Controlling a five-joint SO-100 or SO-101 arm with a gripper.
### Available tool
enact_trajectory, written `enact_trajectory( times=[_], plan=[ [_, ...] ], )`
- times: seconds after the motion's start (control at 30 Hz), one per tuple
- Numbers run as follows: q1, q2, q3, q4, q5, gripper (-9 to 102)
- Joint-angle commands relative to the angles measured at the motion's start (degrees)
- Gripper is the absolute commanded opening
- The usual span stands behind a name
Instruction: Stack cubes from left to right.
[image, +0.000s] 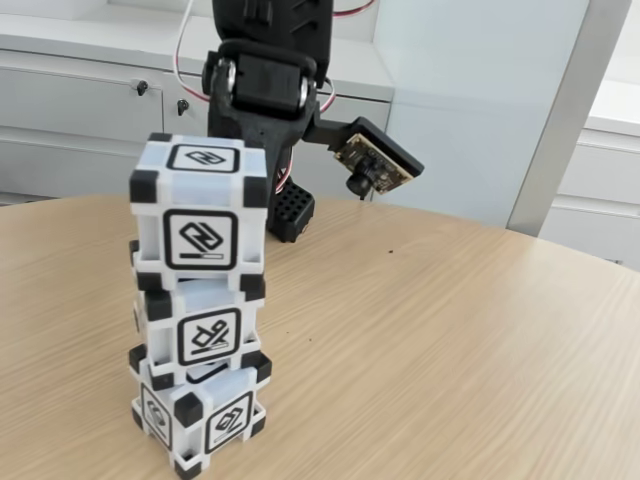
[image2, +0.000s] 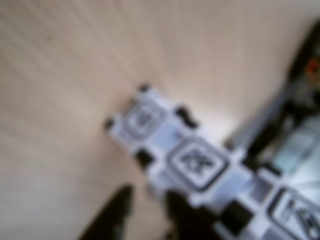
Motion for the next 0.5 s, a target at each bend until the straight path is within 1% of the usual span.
enact_trajectory(
  times=[0.0,0.47],
  plan=[
    [-0.18,3.52,-0.18,-1.05,0.53,5],
    [-0.26,3.52,2.20,-1.14,0.97,6]
  ],
)
